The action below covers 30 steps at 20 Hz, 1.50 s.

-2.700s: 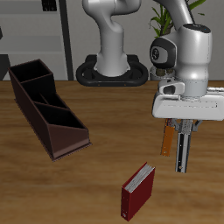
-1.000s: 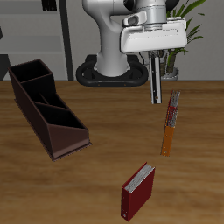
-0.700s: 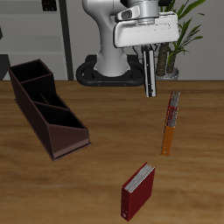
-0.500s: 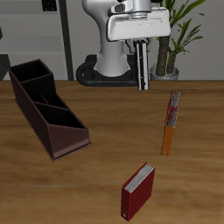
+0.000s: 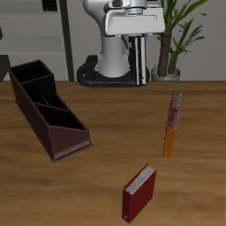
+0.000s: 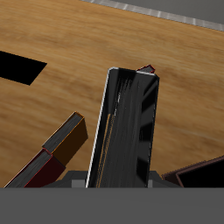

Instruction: Place the striped book into the right desk caddy's back compartment

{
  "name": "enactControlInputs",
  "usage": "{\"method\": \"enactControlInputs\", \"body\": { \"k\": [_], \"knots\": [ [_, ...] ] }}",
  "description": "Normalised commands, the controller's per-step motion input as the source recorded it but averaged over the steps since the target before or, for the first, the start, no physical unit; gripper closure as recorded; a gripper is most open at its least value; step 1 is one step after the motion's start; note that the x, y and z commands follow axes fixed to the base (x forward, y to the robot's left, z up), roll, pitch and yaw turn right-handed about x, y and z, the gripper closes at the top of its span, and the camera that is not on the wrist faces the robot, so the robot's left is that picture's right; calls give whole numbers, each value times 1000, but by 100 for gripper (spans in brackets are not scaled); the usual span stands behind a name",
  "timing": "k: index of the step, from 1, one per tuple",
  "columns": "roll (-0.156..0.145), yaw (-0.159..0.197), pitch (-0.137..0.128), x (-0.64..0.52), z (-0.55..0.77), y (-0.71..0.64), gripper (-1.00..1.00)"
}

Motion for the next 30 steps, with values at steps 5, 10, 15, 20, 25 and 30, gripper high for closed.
{"method": "enactControlInputs", "body": {
  "k": [5, 10, 15, 20, 25, 30],
  "knots": [
    [-35, 39, -23, -203, 28, -248, 100],
    [-24, 7, -16, -292, -51, -237, 100],
    [-40, 21, 17, -231, -126, -274, 100],
    [-31, 21, -3, -245, -3, -179, 100],
    [-31, -4, 22, -325, 26, -157, 100],
    [-28, 65, -8, -437, 105, -180, 100]
  ]
}}
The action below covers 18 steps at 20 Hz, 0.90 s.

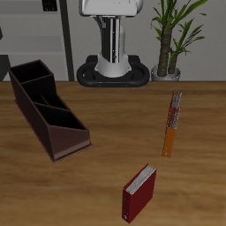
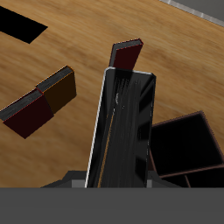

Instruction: Place the striped book into the right desk caddy's back compartment

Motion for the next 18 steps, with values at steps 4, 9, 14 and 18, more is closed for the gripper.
{"method": "enactControlInputs", "body": {
  "k": [4, 9, 14, 18],
  "knots": [
    [-39, 45, 44, -220, 100, -273, 100],
    [-42, 75, 25, -265, 6, -354, 100],
    [-33, 46, -2, -176, -73, -189, 100],
    [-32, 46, 32, -201, -180, -194, 100]
  ]
}}
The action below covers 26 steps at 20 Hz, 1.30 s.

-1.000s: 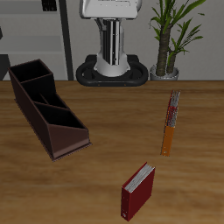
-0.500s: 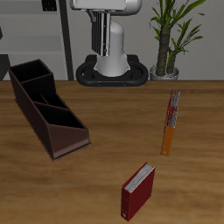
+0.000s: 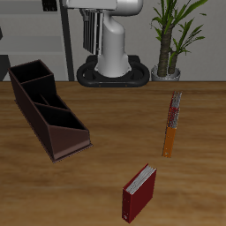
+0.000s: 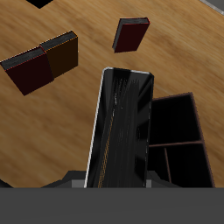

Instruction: Place the striped book into the right desk caddy's back compartment

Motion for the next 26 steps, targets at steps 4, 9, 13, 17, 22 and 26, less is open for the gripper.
{"method": "enactControlInputs", "body": {
  "k": [4, 9, 13, 17, 22, 26],
  "knots": [
    [-11, 61, 83, -146, -268, -183, 100],
    [-39, 15, -3, -106, -146, -246, 100],
    [-32, 15, -4, -104, -200, -163, 100],
    [1, -9, -3, -153, -112, -82, 100],
    [3, -13, 47, -150, -91, -138, 100],
    [18, -19, 81, -162, 10, -75, 100]
  ]
}}
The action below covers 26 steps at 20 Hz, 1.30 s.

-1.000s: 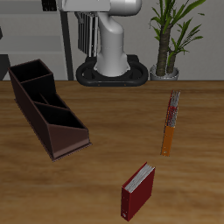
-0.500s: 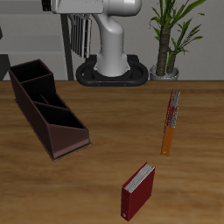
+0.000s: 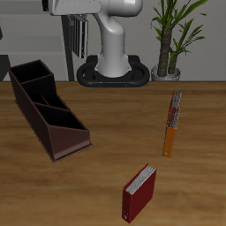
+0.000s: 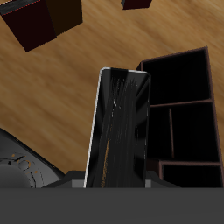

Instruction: Place the striped book into the right desk caddy's back compartment

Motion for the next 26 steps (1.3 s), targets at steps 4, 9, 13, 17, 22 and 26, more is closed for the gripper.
{"method": "enactControlInputs", "body": {
  "k": [4, 9, 13, 17, 22, 26],
  "knots": [
    [-3, 10, 21, -154, 90, -167, 100],
    [-52, 24, 50, -95, 39, -235, 100],
    [-57, 20, 10, -98, 79, -227, 100],
    [-58, 15, -1, -11, 114, -198, 100],
    [-49, 27, 13, -58, 7, -127, 100],
    [-49, 62, -13, -84, 6, -139, 100]
  ]
}}
